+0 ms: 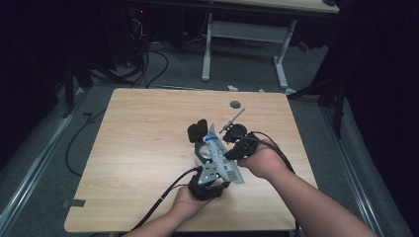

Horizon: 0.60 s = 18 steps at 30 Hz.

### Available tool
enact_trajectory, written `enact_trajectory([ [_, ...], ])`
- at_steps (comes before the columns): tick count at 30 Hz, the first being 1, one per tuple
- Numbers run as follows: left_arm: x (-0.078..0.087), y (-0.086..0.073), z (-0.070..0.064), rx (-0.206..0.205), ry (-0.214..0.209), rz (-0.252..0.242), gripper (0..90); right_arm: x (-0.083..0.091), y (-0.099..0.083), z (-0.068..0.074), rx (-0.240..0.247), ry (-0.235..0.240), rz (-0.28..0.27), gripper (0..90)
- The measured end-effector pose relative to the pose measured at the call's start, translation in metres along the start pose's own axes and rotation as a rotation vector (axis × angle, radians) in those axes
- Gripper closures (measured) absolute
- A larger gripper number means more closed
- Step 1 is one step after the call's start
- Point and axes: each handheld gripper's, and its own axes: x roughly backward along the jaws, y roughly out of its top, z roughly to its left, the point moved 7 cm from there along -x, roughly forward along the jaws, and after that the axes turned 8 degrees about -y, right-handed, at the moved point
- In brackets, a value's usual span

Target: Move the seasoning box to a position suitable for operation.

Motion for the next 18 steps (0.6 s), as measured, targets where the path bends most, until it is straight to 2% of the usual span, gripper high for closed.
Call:
enact_trajectory([
  [18, 0.0011, 0.0013, -0.0017, 0.008, -0.012, -0.008, 58.2, -0.0006, 0.002, -0.0019, 0.006, -0.013, -0.007, 89.8],
])
